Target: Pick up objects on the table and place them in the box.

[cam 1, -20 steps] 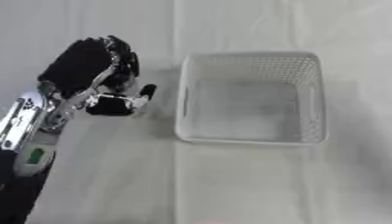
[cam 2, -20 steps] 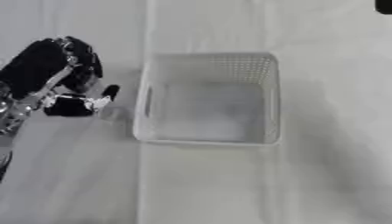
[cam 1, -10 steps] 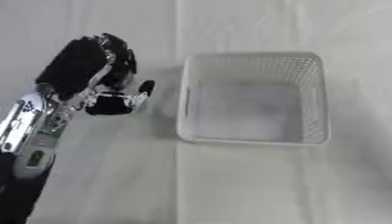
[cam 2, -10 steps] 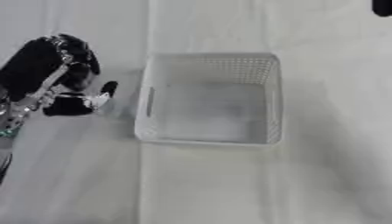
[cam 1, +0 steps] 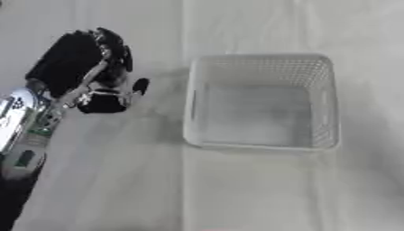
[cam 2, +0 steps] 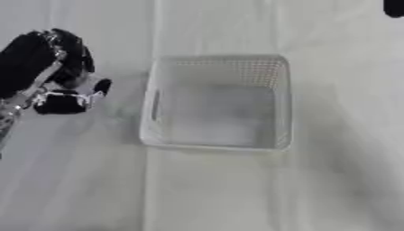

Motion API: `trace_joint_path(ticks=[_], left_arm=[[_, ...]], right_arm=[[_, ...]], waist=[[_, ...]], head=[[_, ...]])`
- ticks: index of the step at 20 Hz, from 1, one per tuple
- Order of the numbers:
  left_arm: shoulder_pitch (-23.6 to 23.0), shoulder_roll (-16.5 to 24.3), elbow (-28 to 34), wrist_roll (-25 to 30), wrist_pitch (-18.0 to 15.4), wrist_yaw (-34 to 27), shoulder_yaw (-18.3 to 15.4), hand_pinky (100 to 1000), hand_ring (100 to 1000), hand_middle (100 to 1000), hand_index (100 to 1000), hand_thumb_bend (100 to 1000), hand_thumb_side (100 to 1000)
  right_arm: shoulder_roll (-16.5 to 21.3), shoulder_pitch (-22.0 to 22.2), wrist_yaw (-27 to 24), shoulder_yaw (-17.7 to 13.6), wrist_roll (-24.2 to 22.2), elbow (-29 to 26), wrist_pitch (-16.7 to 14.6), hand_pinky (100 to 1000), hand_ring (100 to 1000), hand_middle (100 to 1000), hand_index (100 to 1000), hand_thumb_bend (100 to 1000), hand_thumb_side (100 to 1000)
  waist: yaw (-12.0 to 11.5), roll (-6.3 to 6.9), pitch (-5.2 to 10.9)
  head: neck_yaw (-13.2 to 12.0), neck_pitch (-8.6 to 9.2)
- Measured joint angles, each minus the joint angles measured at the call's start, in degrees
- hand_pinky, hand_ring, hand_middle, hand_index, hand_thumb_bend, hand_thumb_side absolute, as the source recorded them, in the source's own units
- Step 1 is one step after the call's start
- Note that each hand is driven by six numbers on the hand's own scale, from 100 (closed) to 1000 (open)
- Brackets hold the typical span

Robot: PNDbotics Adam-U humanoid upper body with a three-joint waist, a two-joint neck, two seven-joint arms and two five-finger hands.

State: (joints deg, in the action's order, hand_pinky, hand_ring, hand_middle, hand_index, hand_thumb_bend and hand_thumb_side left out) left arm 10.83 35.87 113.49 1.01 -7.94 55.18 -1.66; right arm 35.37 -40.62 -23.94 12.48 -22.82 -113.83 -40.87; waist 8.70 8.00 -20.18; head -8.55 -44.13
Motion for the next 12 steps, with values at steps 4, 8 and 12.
trace_joint_path(ticks=[4,8,12], left_arm=[[1.3,1.5,0.0,-1.9,1.3,-4.7,-0.8,100,100,100,327,100,384],[3.0,3.3,0.0,-2.2,1.9,-11.0,-1.2,100,100,100,331,100,413],[4.9,5.3,0.0,-1.6,1.5,-17.7,-1.0,100,100,100,335,100,441]], right_arm=[[-0.1,0.3,0.0,0.0,0.0,0.0,0.0,261,399,656,382,100,962],[-0.5,0.3,0.0,-0.2,-0.2,0.0,0.2,261,399,656,381,100,962],[-0.5,0.7,0.1,-0.2,-0.4,0.0,0.4,260,398,658,380,100,960]], waist=[[-0.2,-0.01,0.64],[-0.4,-0.05,1.23],[-0.5,-0.28,1.75]], head=[[0.0,0.00],[0.0,0.00],[0.0,0.00]])
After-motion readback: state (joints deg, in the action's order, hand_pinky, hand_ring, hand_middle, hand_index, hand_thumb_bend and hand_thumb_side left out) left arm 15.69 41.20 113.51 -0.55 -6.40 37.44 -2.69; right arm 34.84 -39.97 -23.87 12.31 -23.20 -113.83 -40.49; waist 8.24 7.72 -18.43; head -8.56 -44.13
